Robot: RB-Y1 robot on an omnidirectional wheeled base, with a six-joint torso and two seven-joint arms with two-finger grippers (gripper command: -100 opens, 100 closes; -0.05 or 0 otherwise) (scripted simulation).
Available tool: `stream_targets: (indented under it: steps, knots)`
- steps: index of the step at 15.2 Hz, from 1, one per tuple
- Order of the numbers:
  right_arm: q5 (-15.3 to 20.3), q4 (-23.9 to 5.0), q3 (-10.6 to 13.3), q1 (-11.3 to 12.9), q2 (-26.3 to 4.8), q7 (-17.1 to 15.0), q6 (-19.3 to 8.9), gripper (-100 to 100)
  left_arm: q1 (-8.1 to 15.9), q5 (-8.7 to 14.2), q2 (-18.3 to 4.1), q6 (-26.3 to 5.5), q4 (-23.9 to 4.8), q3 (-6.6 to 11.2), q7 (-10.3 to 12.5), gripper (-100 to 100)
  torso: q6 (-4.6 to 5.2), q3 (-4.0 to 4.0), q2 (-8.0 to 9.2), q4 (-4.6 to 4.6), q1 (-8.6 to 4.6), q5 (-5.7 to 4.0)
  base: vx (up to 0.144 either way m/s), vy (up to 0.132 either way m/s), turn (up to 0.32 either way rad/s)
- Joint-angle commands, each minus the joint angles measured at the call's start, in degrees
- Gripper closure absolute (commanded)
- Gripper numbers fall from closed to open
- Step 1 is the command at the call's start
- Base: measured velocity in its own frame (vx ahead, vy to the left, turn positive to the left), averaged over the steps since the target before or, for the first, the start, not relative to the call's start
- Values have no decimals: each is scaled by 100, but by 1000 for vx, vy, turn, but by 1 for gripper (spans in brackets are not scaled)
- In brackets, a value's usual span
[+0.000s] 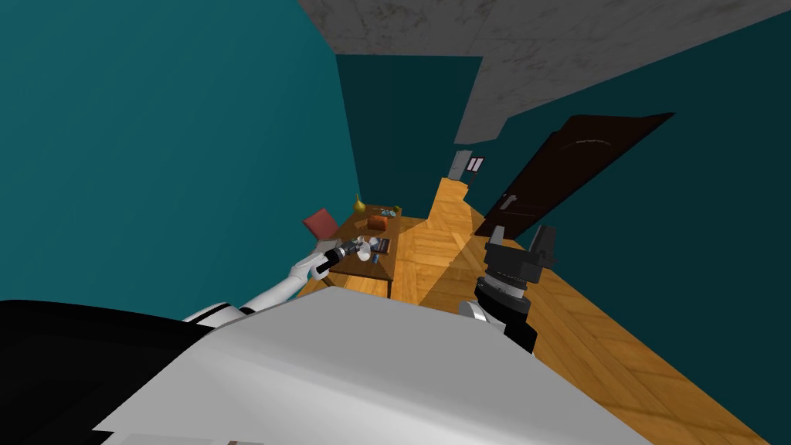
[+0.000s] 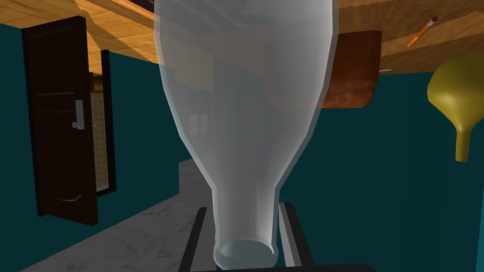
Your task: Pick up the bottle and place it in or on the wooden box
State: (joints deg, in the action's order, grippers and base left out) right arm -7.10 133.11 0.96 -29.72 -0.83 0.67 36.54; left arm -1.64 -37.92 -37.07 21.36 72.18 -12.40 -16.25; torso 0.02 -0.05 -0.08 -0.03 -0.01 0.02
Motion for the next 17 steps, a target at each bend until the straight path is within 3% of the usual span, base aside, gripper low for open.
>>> stream_targets:
  steps: [1, 4, 17]
  knots:
    - [0, 0, 0, 0, 0, 0, 0, 0, 0, 0, 0, 0, 0, 0, 0, 100, 0, 0, 0, 0, 0, 0, 0, 0, 0]
    - [0, 0, 0, 0, 0, 0, 0, 0, 0, -1, 0, 3, 3, -2, -2, 100, 1, 0, 1, 0, 3, 2, 0, 0, 0]
    - [0, 0, -1, 0, -1, 0, 0, 0, 17, 214, -1312, 144, 437, 26, 913, 100, -8, 17, 20, 14, 43, -2, -12, 78, 13]
